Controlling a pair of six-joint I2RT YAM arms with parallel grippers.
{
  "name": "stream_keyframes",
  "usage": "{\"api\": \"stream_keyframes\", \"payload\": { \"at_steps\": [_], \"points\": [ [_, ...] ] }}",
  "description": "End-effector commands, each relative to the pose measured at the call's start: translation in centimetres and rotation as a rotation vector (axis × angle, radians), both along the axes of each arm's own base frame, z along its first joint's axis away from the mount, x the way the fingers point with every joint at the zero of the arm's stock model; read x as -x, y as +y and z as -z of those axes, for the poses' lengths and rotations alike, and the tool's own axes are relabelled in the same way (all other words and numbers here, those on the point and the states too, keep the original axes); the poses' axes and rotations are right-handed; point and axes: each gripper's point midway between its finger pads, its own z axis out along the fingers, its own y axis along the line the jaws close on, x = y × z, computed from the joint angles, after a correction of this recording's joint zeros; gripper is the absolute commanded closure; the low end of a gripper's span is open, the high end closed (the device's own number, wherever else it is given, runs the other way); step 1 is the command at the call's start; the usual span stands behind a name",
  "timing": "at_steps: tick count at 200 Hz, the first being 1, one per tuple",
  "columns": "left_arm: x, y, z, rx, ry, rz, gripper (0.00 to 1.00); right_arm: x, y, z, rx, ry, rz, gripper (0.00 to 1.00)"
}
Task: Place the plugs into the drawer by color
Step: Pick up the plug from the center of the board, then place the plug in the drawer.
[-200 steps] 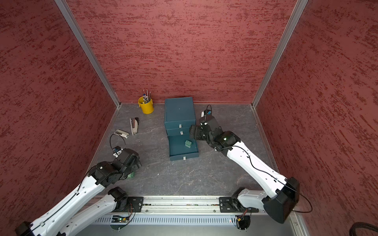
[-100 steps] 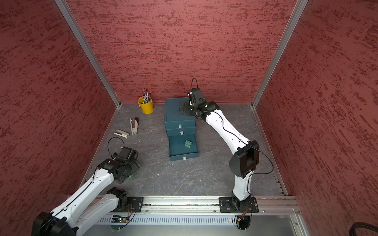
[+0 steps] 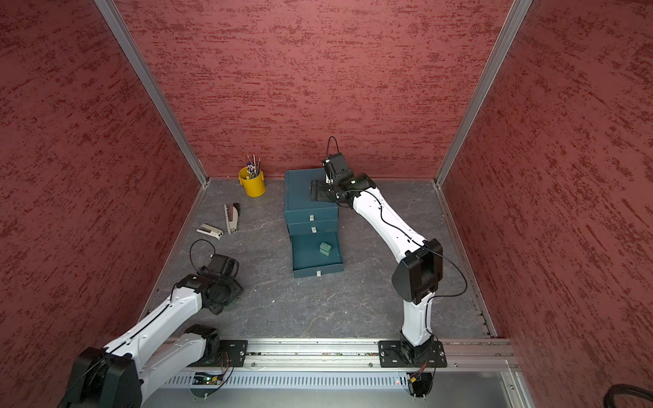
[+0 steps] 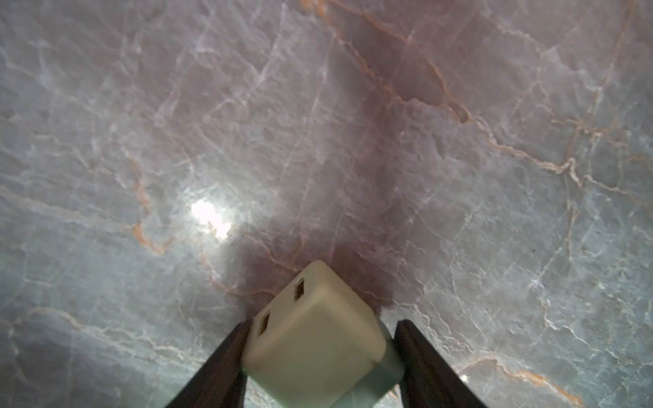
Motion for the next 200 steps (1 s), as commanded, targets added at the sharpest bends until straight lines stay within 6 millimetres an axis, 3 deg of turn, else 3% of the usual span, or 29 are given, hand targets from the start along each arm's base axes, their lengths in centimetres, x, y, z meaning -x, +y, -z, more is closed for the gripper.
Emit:
{"api": "stream_keyframes", "payload": {
  "at_steps": [1, 29, 59, 100, 131, 139, 171, 200],
  "points": [
    [-0.9, -0.6, -0.1, 0.028, -0.022, 0.015, 0.43, 1.0, -0.8, 0.5, 0.001, 0.037, 0.015, 0.15],
    [-1.0, -0.6, -0.5, 0.025, -0.022, 0.017, 0.53, 1.5, -0.9, 0.3, -0.019, 0.035, 0.020, 0.16],
    [-1.3, -0.7, -2.3, 0.010, -0.056, 0.042, 0.69, 2.5, -1.8, -0.8, -0.027, 0.007, 0.032, 0.16],
    [-2.7, -1.3, -6.8, -0.007, -0.143, 0.103, 0.84, 5.4, -3.8, -2.3, -0.052, -0.040, 0.048, 0.16],
    [-4.5, -2.1, -11.1, -0.052, -0.235, 0.177, 0.96, 8.2, -5.3, -2.0, -0.079, -0.048, 0.055, 0.16],
    [-5.0, -2.4, -12.3, -0.064, -0.257, 0.205, 0.97, 9.2, -5.9, -2.9, -0.096, -0.073, 0.060, 0.16],
    [-7.5, -6.4, -17.4, -0.093, -0.366, 0.384, 1.00, 11.9, -7.4, -3.1, -0.123, -0.103, 0.060, 0.16],
    [-9.3, -12.5, -20.3, -0.086, -0.432, 0.571, 1.00, 13.6, -9.0, -2.9, -0.105, -0.119, 0.081, 0.16]
  ]
}}
